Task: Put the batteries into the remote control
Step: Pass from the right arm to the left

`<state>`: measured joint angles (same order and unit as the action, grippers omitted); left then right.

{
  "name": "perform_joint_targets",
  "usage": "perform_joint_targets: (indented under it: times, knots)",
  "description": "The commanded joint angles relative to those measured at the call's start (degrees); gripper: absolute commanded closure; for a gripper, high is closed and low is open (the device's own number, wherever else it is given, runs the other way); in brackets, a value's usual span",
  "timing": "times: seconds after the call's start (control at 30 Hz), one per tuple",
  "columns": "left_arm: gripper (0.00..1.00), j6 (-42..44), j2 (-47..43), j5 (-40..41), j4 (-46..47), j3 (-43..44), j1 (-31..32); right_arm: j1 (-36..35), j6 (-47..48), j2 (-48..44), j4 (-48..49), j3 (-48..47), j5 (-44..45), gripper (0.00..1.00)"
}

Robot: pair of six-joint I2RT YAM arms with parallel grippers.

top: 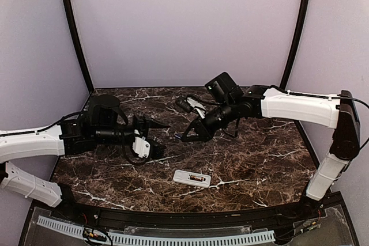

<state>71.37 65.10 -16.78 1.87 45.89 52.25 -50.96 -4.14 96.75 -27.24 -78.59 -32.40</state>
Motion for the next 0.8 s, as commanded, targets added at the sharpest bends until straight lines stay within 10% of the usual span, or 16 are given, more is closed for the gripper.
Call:
perform_joint_targets:
  times: [0.0, 0.77]
  knots:
    - [0.36, 13.45, 3.27, 5.72, 5.14, -0.75, 2.08, 0.33, -0.85, -1.01, 0.55, -0.24, -4.58, 1.00]
    - [0.69, 14.59, 9.91, 13.56, 10.89, -1.49, 4.52, 0.25, -4.47, -0.25, 2.98, -1.06, -5.59, 1.00]
